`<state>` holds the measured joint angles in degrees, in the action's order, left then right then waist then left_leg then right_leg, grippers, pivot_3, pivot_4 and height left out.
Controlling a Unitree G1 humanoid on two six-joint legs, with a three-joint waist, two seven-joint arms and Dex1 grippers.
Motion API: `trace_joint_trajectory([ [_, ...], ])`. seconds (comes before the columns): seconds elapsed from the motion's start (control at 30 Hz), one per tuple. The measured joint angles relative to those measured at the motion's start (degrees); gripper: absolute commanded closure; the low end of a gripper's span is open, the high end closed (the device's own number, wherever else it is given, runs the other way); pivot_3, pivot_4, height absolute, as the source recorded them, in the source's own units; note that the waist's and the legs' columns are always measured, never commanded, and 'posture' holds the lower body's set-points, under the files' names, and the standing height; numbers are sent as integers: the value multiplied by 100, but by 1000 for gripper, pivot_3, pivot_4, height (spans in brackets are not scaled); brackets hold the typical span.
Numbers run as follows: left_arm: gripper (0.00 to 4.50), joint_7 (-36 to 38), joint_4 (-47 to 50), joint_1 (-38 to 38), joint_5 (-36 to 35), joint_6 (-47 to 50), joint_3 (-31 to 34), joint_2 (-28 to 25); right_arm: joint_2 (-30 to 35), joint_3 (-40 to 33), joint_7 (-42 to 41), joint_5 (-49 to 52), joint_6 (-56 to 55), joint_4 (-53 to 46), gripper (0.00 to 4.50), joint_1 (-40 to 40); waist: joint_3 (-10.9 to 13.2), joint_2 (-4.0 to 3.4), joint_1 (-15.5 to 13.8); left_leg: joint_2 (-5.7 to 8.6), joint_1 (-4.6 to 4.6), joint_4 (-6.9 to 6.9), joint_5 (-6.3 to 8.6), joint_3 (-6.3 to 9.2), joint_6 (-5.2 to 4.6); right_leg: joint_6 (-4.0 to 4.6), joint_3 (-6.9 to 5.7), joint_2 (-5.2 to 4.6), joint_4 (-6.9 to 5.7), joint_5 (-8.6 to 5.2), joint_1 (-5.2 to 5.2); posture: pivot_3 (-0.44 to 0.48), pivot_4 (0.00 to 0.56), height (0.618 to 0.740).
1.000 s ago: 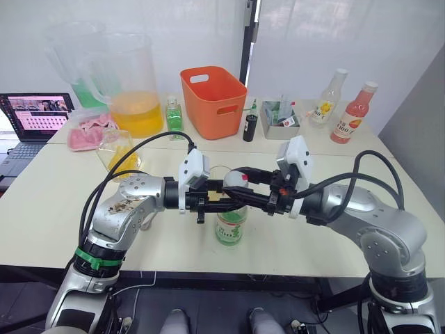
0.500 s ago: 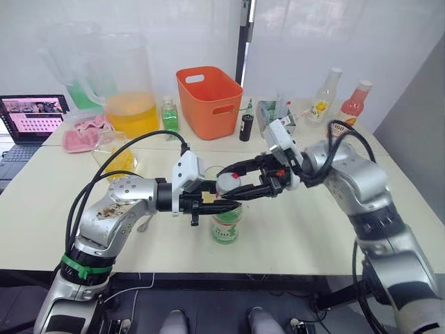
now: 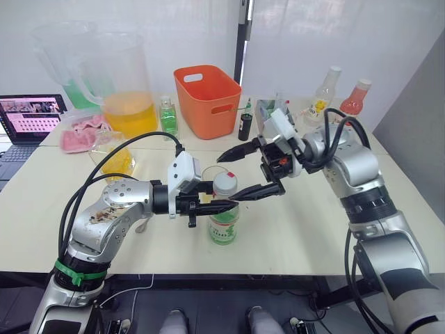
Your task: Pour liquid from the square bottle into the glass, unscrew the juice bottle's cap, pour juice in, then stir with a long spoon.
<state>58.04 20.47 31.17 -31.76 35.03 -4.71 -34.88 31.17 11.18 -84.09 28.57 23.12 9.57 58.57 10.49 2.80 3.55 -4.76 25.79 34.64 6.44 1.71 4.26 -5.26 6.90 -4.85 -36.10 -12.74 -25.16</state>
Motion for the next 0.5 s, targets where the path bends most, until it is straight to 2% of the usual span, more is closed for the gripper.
trace_joint_trajectory([
  [0.23,3031,0,-144,55,2,-5,-32,148,241,-913,1636,887,1674,-2101,110,-1386,0,0,-89,0,3,5,0,1,0,3,2,0,2,-2,0,0,150,717],
  [0.37,3031,69,-327,162,7,-15,-76,186,210,-1386,2765,1353,2367,-3198,110,-1834,0,0,-105,0,2,10,0,2,0,3,2,0,4,-1,3,0,150,717],
  [0.5,3031,179,-496,274,18,-51,-142,238,-3,-1482,3844,1507,2745,-3945,110,-2140,0,0,-107,0,2,11,0,2,0,3,3,0,6,-1,4,0,150,717],
])
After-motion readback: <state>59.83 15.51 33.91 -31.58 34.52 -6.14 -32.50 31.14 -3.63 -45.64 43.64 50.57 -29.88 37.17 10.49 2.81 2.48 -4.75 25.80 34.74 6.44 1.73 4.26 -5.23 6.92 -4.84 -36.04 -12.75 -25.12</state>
